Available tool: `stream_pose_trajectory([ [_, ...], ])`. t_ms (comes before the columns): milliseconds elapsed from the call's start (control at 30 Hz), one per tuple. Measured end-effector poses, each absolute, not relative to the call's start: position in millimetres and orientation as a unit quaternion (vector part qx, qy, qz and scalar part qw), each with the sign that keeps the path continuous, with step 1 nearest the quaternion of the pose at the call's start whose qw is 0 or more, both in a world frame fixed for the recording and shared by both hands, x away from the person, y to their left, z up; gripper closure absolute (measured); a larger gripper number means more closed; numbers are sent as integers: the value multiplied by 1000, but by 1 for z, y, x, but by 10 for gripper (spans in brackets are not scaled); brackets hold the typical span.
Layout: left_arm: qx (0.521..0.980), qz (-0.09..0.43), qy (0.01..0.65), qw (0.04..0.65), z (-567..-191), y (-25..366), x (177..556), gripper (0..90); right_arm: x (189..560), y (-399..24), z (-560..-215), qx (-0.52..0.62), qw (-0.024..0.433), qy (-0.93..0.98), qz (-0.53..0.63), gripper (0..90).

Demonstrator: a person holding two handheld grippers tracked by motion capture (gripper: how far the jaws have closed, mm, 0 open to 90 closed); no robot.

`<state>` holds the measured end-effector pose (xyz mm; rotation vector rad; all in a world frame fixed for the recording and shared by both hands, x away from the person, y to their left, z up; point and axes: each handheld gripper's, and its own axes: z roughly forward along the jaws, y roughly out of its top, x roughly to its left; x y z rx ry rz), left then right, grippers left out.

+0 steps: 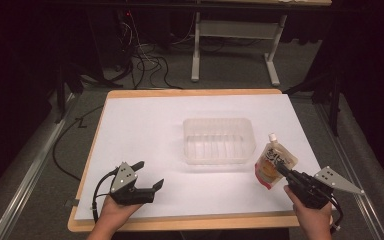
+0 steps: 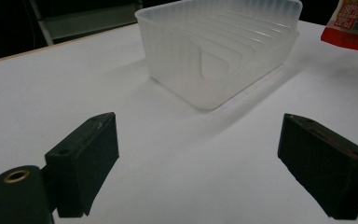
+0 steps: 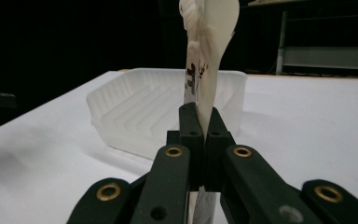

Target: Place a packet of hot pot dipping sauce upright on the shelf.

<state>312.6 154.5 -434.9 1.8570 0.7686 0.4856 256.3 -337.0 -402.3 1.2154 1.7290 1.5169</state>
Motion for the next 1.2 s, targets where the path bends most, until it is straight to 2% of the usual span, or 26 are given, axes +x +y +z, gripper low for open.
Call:
stream_pose_trajectory([
  [167, 762, 213, 322, 519, -432, 157, 311, 105, 258, -329, -394, 435, 282, 648, 558, 900],
  [433, 762, 211, 332, 515, -433, 158, 312, 52, 270, -323, -379, 439, 274, 640, 568, 900],
  [667, 762, 214, 329, 516, -432, 157, 312, 52, 285, -315, -369, 446, 278, 635, 566, 900],
  [1200, 762, 212, 327, 518, -432, 158, 313, 63, 324, -300, -379, 479, 279, 646, 525, 900],
])
